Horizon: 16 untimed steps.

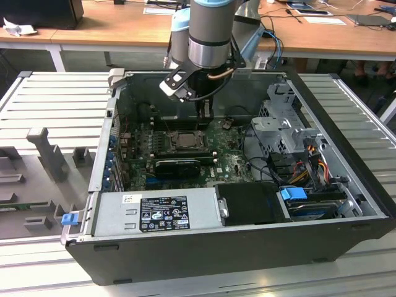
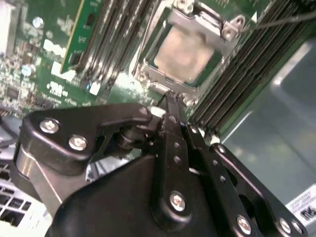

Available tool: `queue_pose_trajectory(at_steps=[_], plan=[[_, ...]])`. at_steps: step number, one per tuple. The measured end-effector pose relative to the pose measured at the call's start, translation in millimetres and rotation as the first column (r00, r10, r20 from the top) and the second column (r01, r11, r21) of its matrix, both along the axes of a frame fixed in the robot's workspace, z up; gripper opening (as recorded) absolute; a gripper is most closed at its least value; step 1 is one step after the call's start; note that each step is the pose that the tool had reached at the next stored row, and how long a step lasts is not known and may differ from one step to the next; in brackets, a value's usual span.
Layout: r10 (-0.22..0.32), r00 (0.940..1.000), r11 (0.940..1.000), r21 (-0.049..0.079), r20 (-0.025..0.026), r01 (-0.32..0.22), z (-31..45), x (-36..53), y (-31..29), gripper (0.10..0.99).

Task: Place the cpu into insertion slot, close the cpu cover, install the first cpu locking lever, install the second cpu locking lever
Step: 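Close the cpu cover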

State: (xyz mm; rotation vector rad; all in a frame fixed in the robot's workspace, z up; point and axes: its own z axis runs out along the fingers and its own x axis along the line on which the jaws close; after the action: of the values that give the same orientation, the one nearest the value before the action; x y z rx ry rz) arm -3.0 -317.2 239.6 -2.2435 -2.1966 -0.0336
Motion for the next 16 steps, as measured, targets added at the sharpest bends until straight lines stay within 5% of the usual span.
queue_pose_trajectory(at_steps=[6,10,16], plan=[[0.009,1.0000,1.0000,0.001,0.0001,-0.009,-12.5,-5.2,0.0,0.106],[0.013,0.9999,0.9999,0.002,0.0001,-0.013,-13.7,-21.4,0.3,0.106],[0.013,0.9999,0.9999,0.002,0.0001,-0.013,-13.7,-29.4,0.3,0.106]])
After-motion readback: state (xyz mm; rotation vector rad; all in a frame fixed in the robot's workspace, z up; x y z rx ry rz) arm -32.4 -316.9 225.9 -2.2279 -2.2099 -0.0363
